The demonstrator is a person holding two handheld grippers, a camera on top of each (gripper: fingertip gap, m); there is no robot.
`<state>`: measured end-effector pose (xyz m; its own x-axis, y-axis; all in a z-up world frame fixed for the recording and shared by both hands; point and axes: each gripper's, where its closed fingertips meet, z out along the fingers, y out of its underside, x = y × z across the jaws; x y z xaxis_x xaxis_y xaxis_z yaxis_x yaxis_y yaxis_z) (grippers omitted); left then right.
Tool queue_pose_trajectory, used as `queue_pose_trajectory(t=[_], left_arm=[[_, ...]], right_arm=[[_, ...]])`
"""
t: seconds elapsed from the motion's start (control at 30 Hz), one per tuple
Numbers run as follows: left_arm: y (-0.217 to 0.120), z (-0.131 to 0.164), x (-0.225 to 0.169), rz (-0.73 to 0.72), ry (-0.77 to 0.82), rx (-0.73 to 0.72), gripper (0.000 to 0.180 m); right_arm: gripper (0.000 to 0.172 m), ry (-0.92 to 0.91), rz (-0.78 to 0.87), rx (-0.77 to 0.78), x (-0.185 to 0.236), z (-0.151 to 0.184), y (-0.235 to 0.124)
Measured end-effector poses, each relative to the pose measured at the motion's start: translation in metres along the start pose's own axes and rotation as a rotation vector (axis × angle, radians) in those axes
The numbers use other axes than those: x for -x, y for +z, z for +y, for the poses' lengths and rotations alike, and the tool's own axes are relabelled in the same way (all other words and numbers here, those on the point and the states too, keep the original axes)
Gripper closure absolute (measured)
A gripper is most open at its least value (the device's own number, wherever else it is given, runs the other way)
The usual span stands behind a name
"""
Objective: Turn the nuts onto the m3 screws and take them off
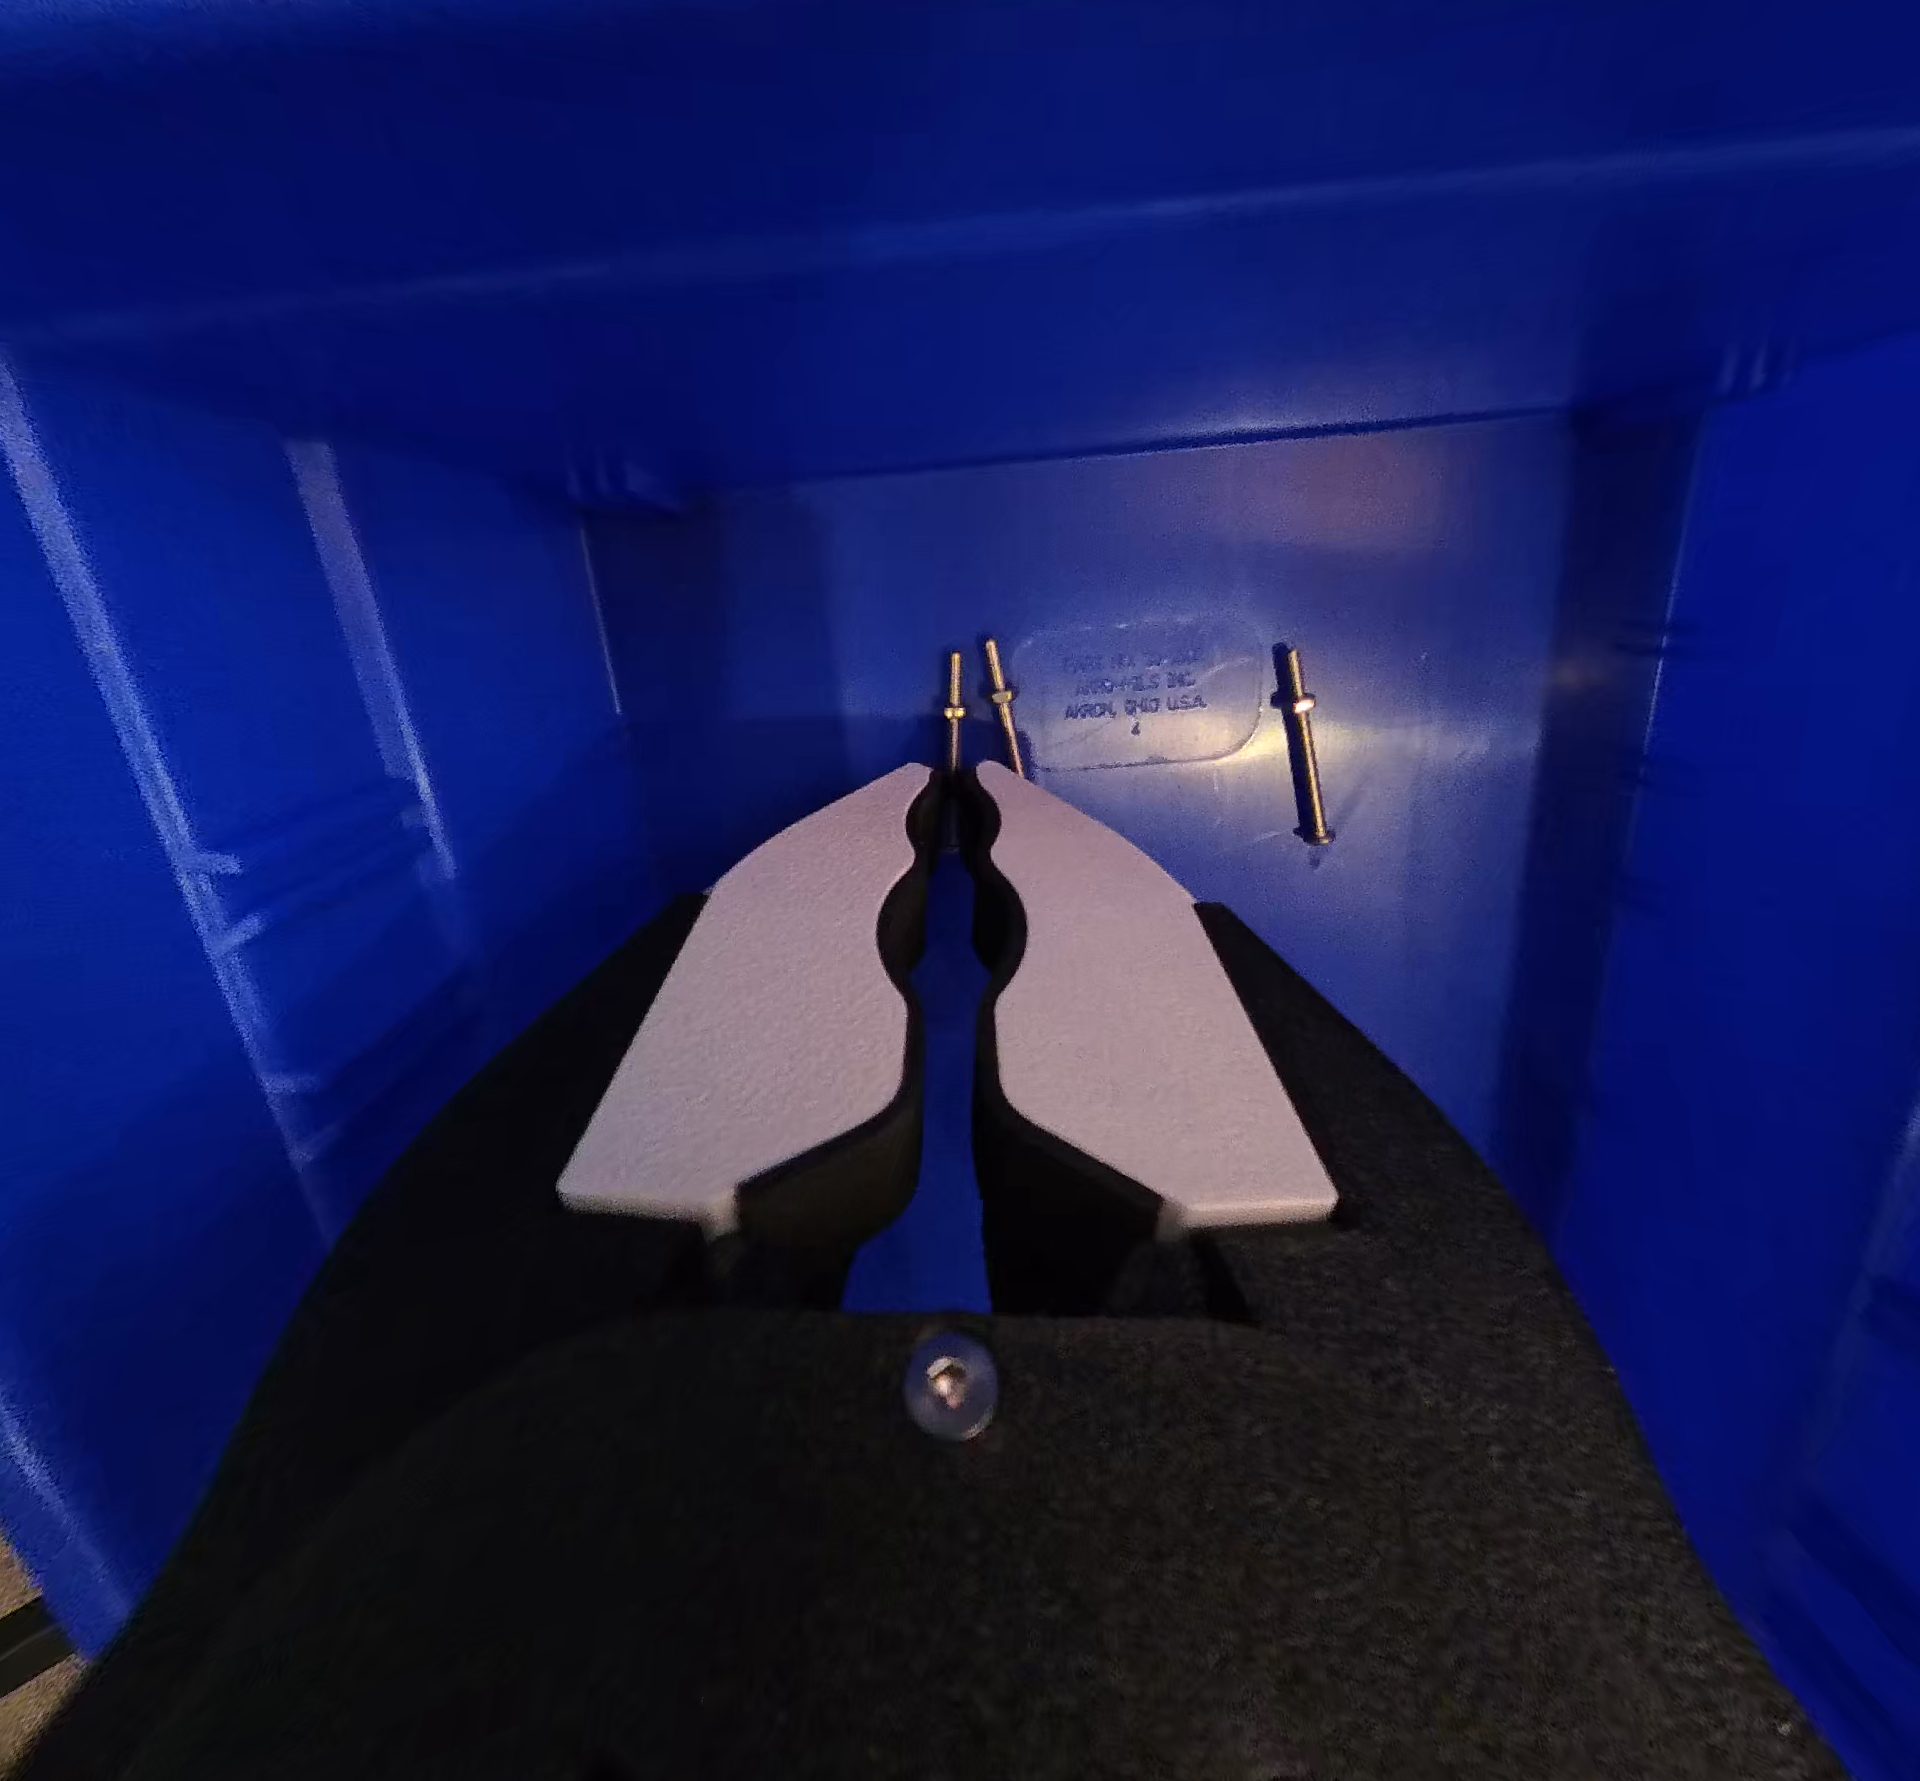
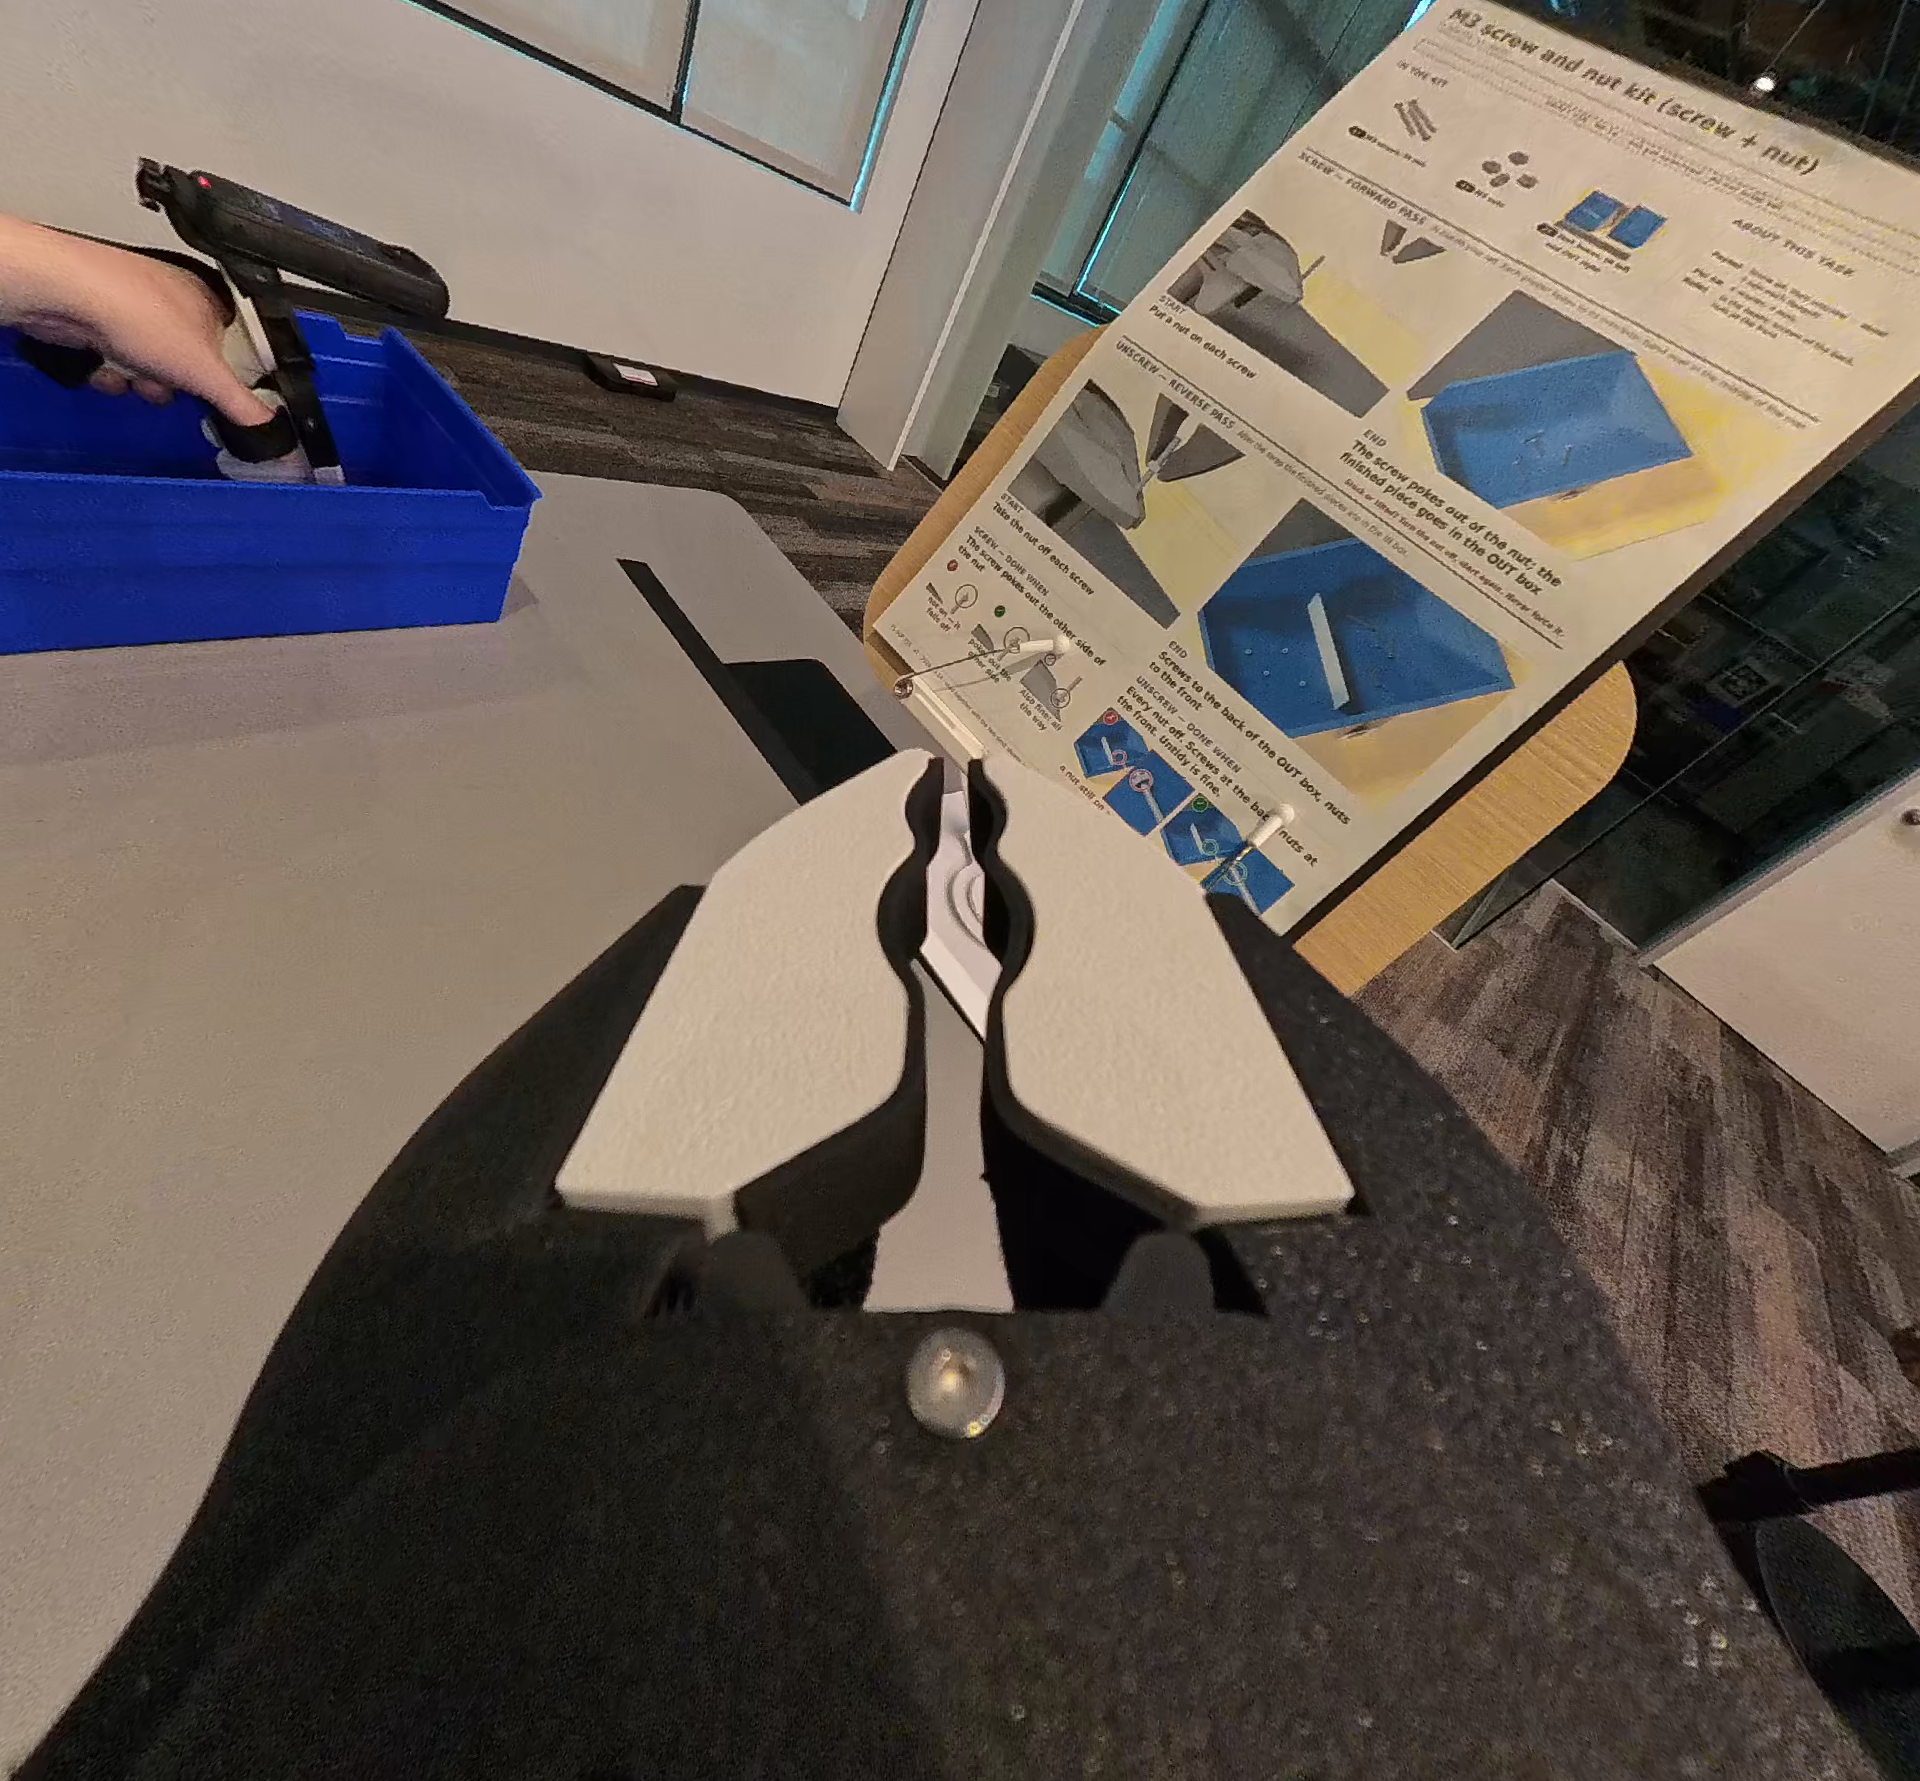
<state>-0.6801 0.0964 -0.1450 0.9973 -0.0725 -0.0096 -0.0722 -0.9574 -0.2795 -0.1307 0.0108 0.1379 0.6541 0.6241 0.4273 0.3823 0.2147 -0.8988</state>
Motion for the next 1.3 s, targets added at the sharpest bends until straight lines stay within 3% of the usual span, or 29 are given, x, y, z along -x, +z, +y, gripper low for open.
queue_pose_trajectory(t=[0.3, 0.4, 0.47, 0.57, 0.63, 0.8, 0.9, 1.03, 1.17, 1.3], left_arm=[[-0.006, -0.002, -0.001, -0.01, 0.022, -0.051, 0.177], [-0.037, -0.02, -0.005, 0.037, -0.005, -0.229, 0.178], [-0.078, -0.037, -0.018, 0.092, -0.008, -0.413, 0.177], [-0.165, -0.056, -0.071, 0.258, 0.071, -0.744, 0.178], [-0.217, -0.053, -0.125, 0.392, 0.179, -0.903, 0.178], [-0.304, -0.006, -0.281, 0.82, 0.415, -1.158, 0.178], [-0.325, 0.015, -0.349, 0.921, 0.531, -1.278, 0.178], [-0.329, 0.026, -0.42, 0.932, 0.724, -1.297, 0.178], [-0.342, 0.033, -0.469, 0.967, 0.858, -1.352, 0.178], [-0.349, 0.035, -0.495, 0.992, 0.875, -1.385, 0.178]], right_arm=[[0.168, -0.009, -0.001, 0.007, 0.0, 0.002, 0.001], [0.168, 0.002, -0.01, 0.004, 0.0, 0.003, 0.002], [0.168, 0.007, -0.015, 0.002, 0.0, 0.003, 0.004], [0.168, 0.028, -0.063, -0.03, 0.009, -0.002, 0.01], [0.168, 0.054, -0.126, -0.065, 0.021, -0.007, 0.015], [0.167, 0.159, -0.335, -0.198, 0.054, -0.032, 0.015], [0.167, 0.218, -0.442, -0.318, 0.067, -0.054, 0.002], [0.164, 0.194, -0.449, -0.42, 0.068, -0.07, -0.012], [0.159, 0.186, -0.436, -0.444, 0.062, -0.071, -0.018], [0.159, 0.169, -0.419, -0.508, 0.053, -0.078, -0.033]])
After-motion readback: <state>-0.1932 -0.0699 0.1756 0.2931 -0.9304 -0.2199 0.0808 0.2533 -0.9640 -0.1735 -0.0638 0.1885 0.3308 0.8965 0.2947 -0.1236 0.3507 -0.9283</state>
